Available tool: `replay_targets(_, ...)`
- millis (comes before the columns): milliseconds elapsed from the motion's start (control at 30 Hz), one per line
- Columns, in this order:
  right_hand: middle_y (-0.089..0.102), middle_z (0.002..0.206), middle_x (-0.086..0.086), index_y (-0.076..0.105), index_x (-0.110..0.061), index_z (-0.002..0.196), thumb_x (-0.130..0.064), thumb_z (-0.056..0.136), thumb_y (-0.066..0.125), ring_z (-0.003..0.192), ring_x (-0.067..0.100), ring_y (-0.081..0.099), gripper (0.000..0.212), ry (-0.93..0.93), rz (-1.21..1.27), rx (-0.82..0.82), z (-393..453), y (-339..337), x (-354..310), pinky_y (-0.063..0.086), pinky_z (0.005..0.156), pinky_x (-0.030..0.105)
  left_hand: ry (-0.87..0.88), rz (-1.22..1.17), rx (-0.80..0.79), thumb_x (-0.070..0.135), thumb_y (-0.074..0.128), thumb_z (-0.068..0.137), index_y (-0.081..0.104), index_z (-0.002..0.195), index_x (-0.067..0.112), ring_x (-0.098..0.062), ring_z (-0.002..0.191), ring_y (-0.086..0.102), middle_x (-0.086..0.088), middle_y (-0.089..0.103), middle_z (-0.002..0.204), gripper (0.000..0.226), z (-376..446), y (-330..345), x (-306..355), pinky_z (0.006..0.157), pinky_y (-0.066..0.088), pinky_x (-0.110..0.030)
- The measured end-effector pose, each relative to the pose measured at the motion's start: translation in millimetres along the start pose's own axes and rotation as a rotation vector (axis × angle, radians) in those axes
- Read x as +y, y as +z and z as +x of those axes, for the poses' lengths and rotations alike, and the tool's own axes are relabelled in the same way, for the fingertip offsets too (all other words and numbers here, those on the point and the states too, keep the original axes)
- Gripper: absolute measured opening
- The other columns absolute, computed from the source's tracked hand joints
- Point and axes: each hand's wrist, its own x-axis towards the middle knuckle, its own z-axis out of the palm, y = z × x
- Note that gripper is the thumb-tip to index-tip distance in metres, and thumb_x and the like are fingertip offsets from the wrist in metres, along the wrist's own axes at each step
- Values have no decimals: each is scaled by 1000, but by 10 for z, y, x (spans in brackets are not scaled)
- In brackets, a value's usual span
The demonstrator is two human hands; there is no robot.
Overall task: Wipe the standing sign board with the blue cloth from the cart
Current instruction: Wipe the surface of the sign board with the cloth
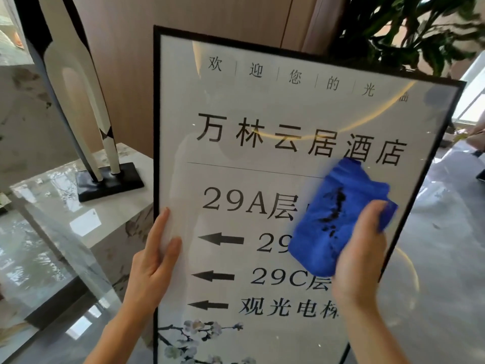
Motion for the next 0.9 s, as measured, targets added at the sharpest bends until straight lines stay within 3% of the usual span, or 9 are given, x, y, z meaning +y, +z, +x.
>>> replay_targets(100,43,50,-17,46,-38,59,-76,86,41,43,0,38,46,-111,-139,130,-19,164,105,36,41,17,-12,-44,21,69,43,84,28,131,77,-34,62,61,-27,68,80,49,-22,10,-39,59,55,-45)
replay_targets(167,62,78,-9,53,-39,84,-75,86,45,67,9,59,37,-215,-169,242,-24,227,219,54,63,30,11,-26,48,69,43,84,28,129,78,-33,64,61,-24,68,77,49,-16,22,-94,58,54,-41)
replay_targets(233,64,109,14,49,-47,100,-74,86,47,95,25,65,31,-310,-199,306,-32,279,280,56,87,47,17,-19,27,68,42,85,28,129,79,-31,58,59,-22,64,67,48,-18,4,-99,53,51,-39)
replay_targets(333,54,122,29,42,-73,104,-74,88,44,100,32,62,16,-447,-278,258,-28,361,328,54,90,52,69,-22,29,63,43,93,27,130,79,-16,42,46,-10,50,51,43,-14,2,-113,46,43,-37)
replay_targets(467,48,134,28,32,-79,110,-65,94,45,113,29,60,25,-523,-339,203,14,416,408,52,97,56,82,-33,-5,51,45,92,27,130,79,-8,45,42,-16,44,52,51,-5,-7,-103,43,39,-30)
replay_targets(600,43,145,14,31,-68,130,-54,100,45,117,11,49,36,-634,-397,176,93,431,513,45,108,33,117,-46,-1,45,46,93,27,129,79,-2,43,39,-5,41,50,53,-5,-14,-134,45,33,-14)
replay_targets(667,40,138,-7,39,-32,149,-47,102,46,114,18,42,49,-677,-500,164,138,417,593,38,105,15,109,-58,-4,45,47,93,28,129,79,-2,43,38,-5,42,51,53,-10,-14,-135,46,34,-14)
replay_targets(733,41,122,-7,37,-6,152,-44,102,49,111,14,34,65,-665,-571,166,148,443,632,35,101,7,111,-52,-5,43,47,94,29,130,78,-2,43,37,-1,40,50,53,-14,-10,-146,45,33,-15)
replay_targets(900,47,126,0,13,-39,157,-54,101,42,108,9,30,64,-766,-664,127,-24,670,597,44,91,16,121,-19,-1,44,46,95,28,133,76,-2,43,33,3,35,49,53,-9,-3,-146,44,29,-15)
